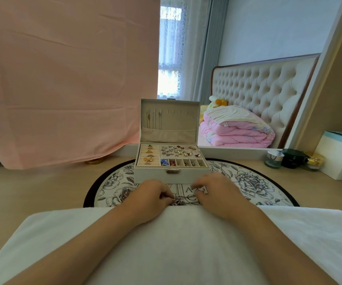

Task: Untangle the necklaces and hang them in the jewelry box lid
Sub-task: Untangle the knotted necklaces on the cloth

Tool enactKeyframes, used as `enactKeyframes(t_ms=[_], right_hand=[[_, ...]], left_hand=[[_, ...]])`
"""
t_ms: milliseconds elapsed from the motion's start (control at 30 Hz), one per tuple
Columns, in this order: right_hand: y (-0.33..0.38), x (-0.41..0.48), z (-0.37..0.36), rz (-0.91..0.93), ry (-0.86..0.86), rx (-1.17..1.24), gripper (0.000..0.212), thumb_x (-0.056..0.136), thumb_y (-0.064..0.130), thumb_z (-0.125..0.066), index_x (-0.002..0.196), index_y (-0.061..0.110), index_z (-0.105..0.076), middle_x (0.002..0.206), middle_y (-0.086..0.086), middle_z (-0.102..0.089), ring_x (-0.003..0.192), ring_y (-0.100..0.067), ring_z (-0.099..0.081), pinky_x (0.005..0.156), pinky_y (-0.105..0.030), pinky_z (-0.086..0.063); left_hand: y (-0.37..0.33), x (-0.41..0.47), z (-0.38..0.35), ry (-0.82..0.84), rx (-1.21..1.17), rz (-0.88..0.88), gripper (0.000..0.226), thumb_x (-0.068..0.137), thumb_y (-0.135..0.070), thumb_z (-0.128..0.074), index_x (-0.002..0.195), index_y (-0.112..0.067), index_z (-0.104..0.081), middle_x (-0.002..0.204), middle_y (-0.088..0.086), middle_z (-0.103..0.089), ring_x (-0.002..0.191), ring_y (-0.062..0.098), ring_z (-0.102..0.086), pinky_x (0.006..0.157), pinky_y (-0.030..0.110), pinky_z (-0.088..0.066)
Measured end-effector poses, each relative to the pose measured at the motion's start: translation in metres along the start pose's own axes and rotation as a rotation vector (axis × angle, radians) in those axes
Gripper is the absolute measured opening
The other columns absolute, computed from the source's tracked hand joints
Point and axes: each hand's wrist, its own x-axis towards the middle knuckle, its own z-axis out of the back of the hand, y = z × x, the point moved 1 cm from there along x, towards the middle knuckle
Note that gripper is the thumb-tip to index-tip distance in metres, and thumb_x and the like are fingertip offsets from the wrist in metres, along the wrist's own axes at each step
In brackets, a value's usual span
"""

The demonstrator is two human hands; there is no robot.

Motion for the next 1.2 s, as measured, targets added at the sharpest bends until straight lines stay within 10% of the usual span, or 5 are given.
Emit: enactKeyframes(t_ms=[233,400,500,733,1200], right_hand=[[0.015,0.006,-0.022,0.071,0.133,0.357,0.003,0.089,0.033,-0.071,0.088,0.032,-0.069,0.094,0.008,-0.064,0.089,-0.009,-0.057,0.084,-0.031,-0.048],[0.021,0.003,-0.012,-0.041,0.157,0.996,0.012,0.101,0.011,-0.056,0.091,0.016,-0.060,0.063,0.004,-0.060,0.057,-0.014,-0.053,0.066,-0.038,-0.049],[0.019,0.000,0.006,-0.049,0.137,1.066,0.015,0.098,0.007,-0.058,0.084,0.013,-0.060,0.055,0.006,-0.042,0.047,-0.013,-0.033,0.050,-0.029,-0.034],[0.010,-0.015,0.028,-0.094,0.359,0.766,0.013,0.091,0.020,-0.071,0.080,0.012,-0.068,0.050,0.006,-0.042,0.043,-0.010,-0.033,0.045,-0.022,-0.026],[0.040,-0.054,0.022,-0.057,0.328,0.364,0.010,0.086,0.038,-0.073,0.081,0.033,-0.079,0.079,0.015,-0.074,0.078,-0.002,-0.066,0.073,-0.025,-0.055]], left_hand=[[0.001,0.002,0.004,-0.112,-0.203,0.072,0.020,0.102,-0.029,-0.056,0.085,-0.027,-0.067,0.078,-0.012,-0.065,0.071,-0.005,-0.056,0.064,0.016,-0.040],[-0.016,0.000,0.009,-0.032,-1.225,0.407,0.020,0.105,-0.019,-0.049,0.099,-0.007,-0.064,0.065,0.005,-0.052,0.050,0.011,-0.050,0.061,0.031,-0.060],[-0.019,-0.004,0.021,0.066,-1.360,0.428,0.020,0.104,-0.022,-0.051,0.112,-0.006,-0.060,0.064,0.002,-0.043,0.049,0.011,-0.040,0.051,0.025,-0.051],[-0.008,-0.035,0.041,0.434,-0.666,0.301,0.017,0.091,-0.031,-0.073,0.101,-0.018,-0.074,0.078,0.004,-0.056,0.066,0.016,-0.050,0.063,0.027,-0.051],[-0.029,-0.059,0.062,0.266,0.186,0.084,0.019,0.094,-0.048,-0.062,0.109,-0.038,-0.070,0.098,-0.017,-0.060,0.087,0.003,-0.056,0.077,0.026,-0.046]])
